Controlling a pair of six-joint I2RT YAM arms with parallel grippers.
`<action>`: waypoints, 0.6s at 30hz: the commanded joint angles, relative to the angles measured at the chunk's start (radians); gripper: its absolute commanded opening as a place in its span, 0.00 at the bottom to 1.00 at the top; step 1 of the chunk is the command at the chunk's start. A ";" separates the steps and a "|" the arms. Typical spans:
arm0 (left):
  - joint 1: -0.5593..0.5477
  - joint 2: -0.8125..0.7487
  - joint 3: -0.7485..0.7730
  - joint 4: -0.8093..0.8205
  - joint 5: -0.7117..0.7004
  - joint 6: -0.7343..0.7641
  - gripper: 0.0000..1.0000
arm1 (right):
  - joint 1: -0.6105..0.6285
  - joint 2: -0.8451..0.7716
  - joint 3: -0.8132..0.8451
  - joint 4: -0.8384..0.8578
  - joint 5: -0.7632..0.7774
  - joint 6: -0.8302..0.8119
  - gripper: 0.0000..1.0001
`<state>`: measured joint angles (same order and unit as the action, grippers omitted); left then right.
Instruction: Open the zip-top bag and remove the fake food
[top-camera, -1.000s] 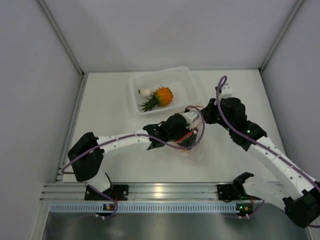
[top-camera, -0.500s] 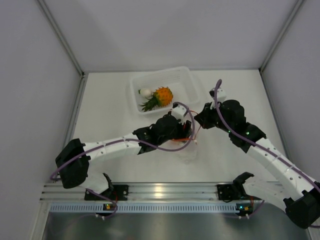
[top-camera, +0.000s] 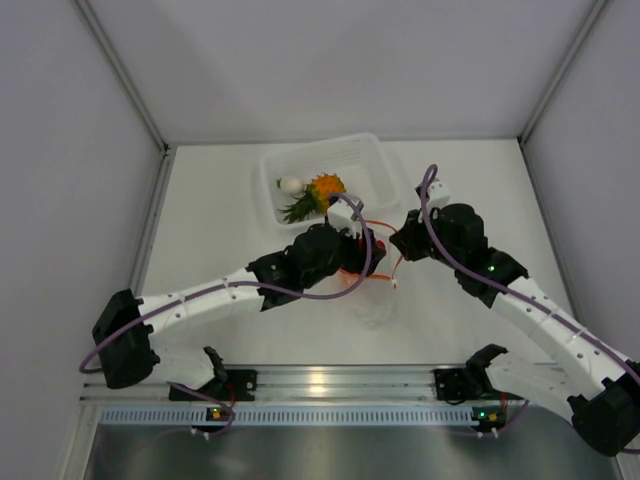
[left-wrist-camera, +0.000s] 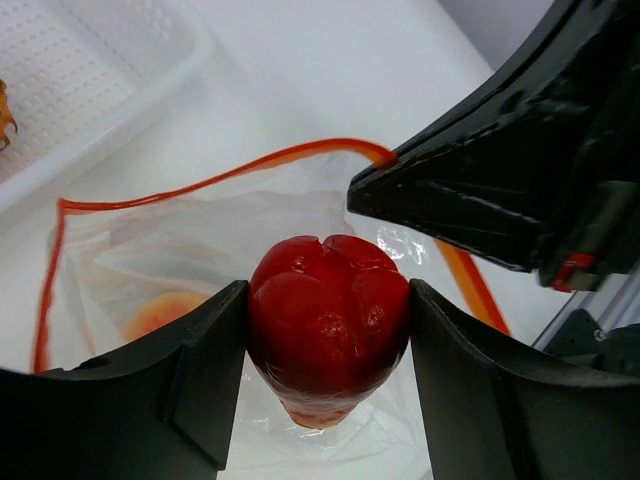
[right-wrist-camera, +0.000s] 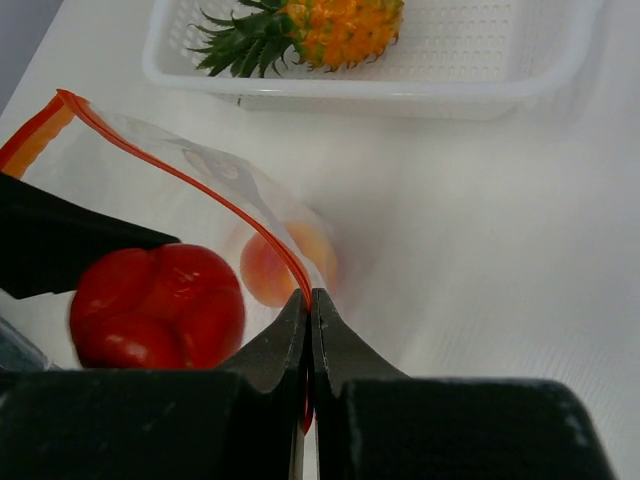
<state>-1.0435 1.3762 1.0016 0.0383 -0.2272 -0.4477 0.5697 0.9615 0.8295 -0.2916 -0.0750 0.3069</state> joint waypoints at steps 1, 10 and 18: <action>-0.003 -0.104 0.048 0.060 0.002 -0.020 0.00 | 0.015 0.009 0.008 0.048 0.043 -0.011 0.00; -0.003 -0.224 -0.009 0.138 -0.078 -0.028 0.00 | 0.016 0.016 0.005 0.034 0.104 0.014 0.00; 0.017 -0.172 0.125 0.054 -0.397 -0.029 0.00 | 0.016 -0.029 0.007 -0.052 0.162 0.003 0.00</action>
<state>-1.0424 1.1809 1.0313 0.0978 -0.4465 -0.4675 0.5697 0.9745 0.8295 -0.3225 0.0402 0.3149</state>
